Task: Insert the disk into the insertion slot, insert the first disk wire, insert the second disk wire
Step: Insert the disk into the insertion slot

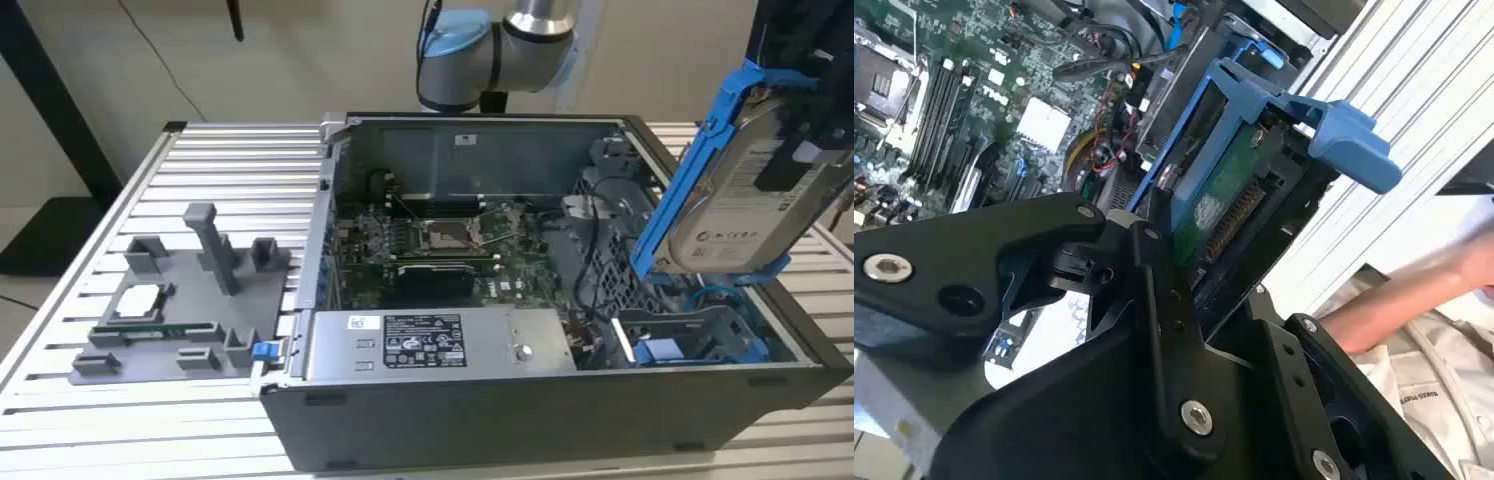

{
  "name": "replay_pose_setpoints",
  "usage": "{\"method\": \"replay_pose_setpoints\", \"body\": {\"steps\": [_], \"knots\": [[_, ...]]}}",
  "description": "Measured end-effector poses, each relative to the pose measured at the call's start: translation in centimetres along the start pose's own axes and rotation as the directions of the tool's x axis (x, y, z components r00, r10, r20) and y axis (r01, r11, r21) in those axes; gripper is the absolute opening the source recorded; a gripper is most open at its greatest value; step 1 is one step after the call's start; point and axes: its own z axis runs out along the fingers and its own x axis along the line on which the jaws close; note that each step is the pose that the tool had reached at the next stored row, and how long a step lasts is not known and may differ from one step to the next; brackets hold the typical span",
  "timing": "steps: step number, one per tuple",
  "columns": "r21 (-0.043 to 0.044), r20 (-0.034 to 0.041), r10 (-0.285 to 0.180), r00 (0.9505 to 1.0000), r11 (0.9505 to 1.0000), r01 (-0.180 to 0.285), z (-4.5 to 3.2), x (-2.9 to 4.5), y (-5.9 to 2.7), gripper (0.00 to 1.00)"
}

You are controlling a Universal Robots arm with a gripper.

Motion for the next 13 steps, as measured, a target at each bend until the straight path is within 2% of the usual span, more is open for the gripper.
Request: {"method": "replay_pose_setpoints", "body": {"steps": [13], "knots": [[0.0, -0.0001, 0.0, 1.0, 1.0, 0.0, 0.02, 0.2, 0.0, 0.0]]}}
